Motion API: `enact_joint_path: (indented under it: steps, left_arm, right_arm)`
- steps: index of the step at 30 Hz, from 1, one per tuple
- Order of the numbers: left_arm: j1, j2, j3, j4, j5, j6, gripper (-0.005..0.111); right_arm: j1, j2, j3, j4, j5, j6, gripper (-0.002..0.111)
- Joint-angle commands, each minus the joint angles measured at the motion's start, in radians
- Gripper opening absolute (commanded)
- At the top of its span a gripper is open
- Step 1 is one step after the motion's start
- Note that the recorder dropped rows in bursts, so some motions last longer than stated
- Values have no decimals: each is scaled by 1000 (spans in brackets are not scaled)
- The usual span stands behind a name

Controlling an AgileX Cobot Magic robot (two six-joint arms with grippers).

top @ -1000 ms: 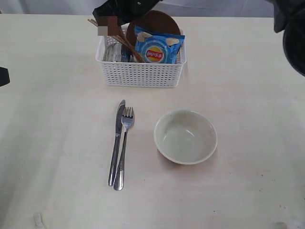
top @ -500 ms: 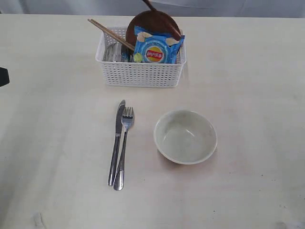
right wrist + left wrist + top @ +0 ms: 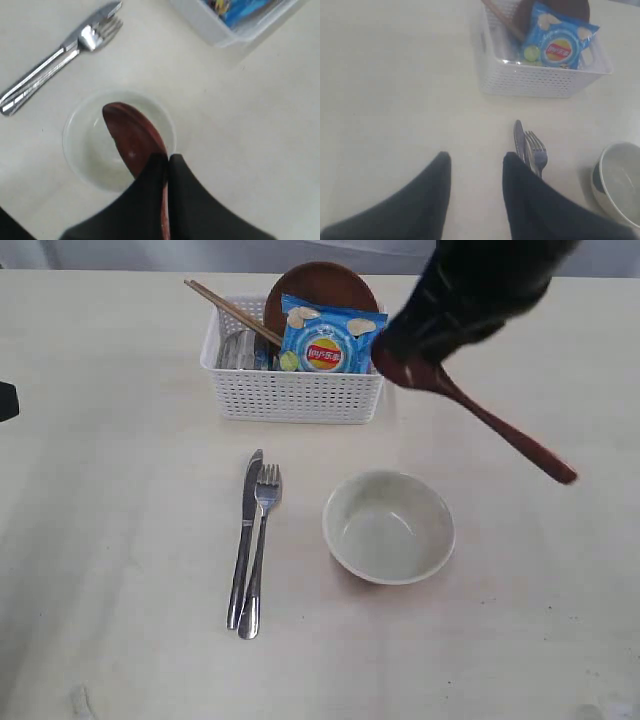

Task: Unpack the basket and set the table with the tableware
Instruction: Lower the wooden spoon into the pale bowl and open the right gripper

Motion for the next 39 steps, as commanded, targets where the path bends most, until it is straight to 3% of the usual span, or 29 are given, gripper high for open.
enact_joint_path:
  steps: [1, 9, 16, 39]
  left_arm:
    - [-1, -2, 5, 4, 10, 4, 34]
    - [-1, -2, 5, 4, 28, 4, 34]
    - [-1, -2, 5, 9, 26, 4, 34]
    - [-1, -2, 5, 9, 21, 4, 34]
  right_arm:
    - [-3, -24, 137, 18, -13, -21, 0]
    - [10, -18, 304, 95, -232, -84, 0]
    - [19, 135, 304, 78, -254, -100, 0]
    - [58, 204, 298, 75, -349, -136, 0]
